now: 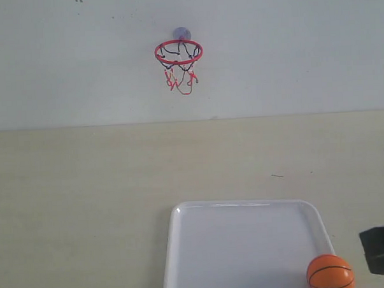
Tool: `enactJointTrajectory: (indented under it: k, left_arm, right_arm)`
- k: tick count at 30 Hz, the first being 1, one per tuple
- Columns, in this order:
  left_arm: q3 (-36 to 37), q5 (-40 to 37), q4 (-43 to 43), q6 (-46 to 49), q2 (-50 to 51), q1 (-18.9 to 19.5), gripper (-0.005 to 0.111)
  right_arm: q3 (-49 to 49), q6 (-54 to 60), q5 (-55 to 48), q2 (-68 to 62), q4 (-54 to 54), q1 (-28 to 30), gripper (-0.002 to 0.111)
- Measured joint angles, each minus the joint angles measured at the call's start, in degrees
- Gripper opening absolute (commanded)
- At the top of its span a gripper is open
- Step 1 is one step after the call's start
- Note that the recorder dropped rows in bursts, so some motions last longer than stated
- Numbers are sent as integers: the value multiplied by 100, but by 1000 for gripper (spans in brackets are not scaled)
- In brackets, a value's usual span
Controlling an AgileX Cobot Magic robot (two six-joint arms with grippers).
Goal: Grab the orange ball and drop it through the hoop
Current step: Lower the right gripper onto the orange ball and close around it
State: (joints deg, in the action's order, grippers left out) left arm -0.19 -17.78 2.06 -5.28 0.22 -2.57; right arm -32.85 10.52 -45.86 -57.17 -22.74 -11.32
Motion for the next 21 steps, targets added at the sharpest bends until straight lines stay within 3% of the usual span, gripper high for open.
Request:
enactJointTrajectory:
  k: [2, 4, 6, 12, 21]
  left_arm:
    - [0, 0, 0, 0, 0, 0, 4]
    - [0, 0, 0, 0, 0, 0, 4]
    - [0, 0, 0, 0, 0, 0, 4]
    - [0, 0, 0, 0, 0, 0, 4]
    - [0, 0, 0, 0, 0, 0, 4]
  right_arm:
    - [-142, 206, 0, -363, -196, 0, 65]
    - [-208, 482, 45, -632, -427, -11, 85]
    - [-244, 681, 141, -916, -588, -76, 86]
    - [-244, 784, 719, -1735, -730, -346, 70]
    - [-244, 889, 1338, -2408, -666, -525, 79]
